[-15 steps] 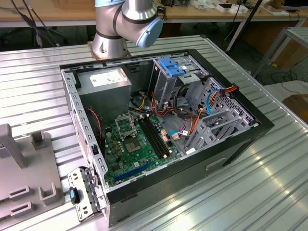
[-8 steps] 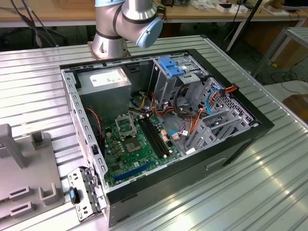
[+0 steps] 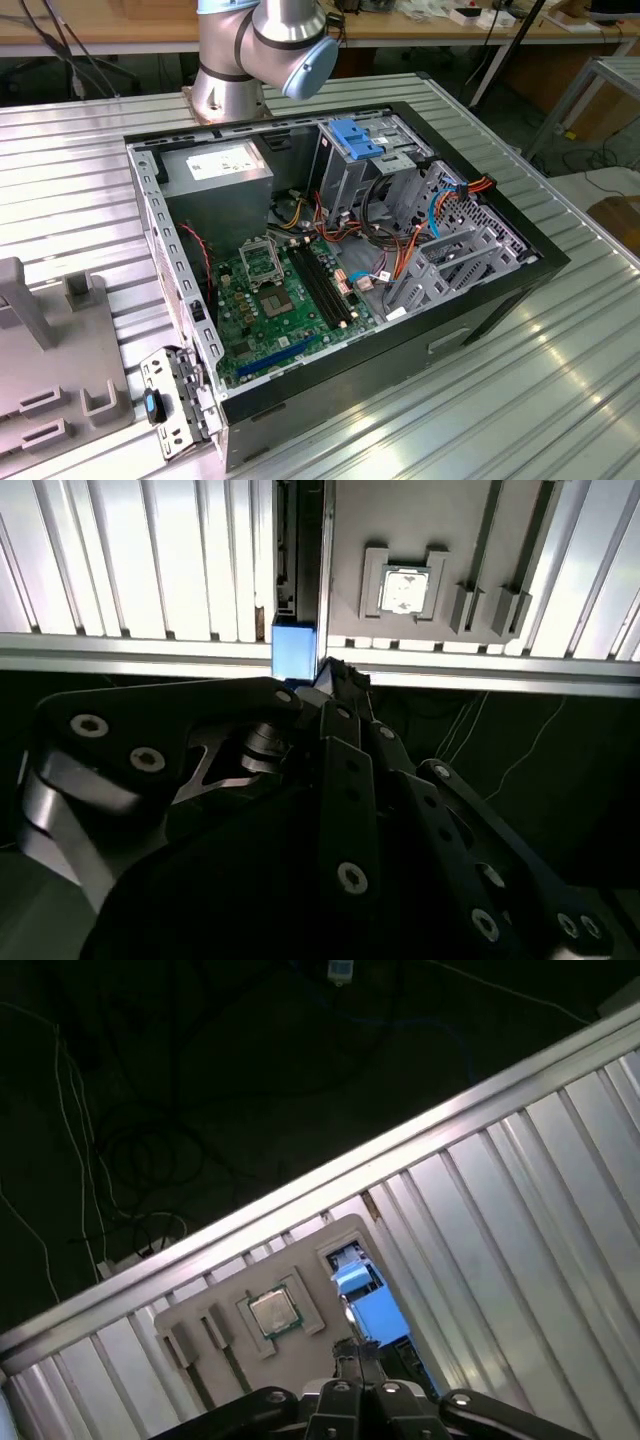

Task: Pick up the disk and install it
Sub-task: 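Pick up the disk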

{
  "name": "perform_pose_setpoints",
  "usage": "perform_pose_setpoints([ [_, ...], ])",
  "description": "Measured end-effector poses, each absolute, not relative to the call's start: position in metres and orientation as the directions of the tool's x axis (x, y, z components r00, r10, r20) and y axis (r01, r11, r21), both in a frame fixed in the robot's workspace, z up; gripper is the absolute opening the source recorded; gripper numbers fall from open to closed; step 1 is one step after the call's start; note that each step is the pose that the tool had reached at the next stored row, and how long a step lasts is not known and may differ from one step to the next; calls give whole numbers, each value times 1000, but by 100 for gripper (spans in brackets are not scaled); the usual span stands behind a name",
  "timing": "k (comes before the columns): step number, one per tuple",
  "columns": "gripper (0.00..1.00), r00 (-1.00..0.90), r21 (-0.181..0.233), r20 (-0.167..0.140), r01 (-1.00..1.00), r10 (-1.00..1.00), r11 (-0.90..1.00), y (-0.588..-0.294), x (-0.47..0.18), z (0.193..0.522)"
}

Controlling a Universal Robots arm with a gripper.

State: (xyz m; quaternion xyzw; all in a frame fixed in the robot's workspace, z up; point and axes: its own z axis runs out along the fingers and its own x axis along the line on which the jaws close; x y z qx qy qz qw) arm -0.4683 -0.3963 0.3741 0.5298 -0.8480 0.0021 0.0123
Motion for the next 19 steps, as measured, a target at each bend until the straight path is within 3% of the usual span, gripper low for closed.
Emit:
perform_pose_setpoints([
  [1, 11, -422, 7, 23, -906, -906, 423, -396, -468, 374],
  [5, 31, -354, -15, 20, -935, -935, 353, -394, -468, 369],
  [8, 33, -322, -23, 18, -947, -946, 322, -394, -468, 367],
  [10, 48, -300, -28, 16, -954, -954, 299, -394, -468, 365],
  [12, 56, -248, -28, 16, -968, -969, 248, -394, -468, 361],
  [19, 56, -159, -29, 16, -987, -987, 159, -394, -471, 353],
])
